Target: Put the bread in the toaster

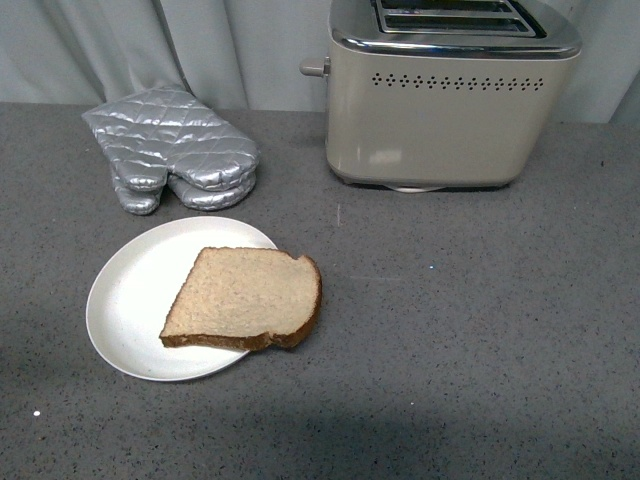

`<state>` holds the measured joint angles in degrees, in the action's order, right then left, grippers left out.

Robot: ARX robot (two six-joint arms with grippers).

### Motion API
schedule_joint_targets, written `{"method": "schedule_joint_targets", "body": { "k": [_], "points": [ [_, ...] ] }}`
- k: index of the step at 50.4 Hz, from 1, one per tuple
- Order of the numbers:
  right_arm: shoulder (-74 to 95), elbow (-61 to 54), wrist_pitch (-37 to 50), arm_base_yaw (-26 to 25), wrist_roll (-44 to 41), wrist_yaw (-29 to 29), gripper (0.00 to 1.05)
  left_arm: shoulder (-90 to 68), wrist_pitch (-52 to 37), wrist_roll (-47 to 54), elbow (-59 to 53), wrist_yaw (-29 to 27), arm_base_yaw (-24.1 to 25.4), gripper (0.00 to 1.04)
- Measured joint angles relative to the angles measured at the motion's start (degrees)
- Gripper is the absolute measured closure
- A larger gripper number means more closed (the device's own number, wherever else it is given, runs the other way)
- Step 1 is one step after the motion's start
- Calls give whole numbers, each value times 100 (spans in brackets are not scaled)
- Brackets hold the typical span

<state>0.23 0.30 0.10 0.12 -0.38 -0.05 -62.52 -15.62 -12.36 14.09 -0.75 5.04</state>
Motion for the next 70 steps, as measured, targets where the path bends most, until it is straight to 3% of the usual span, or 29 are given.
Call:
{"method": "schedule_joint_targets", "body": {
  "k": [6,17,51,70],
  "points": [
    [0,0,0,0,0,0,10,-1523,-48,251,682,452,125,7],
    [0,0,0,0,0,0,10,-3296,245,780,1823,675,149,7],
    [0,0,0,0,0,0,10,-5189,887,824,3309,791,-280,7],
    [0,0,0,0,0,0,10,-5608,1198,645,3641,745,-487,74]
  ]
}}
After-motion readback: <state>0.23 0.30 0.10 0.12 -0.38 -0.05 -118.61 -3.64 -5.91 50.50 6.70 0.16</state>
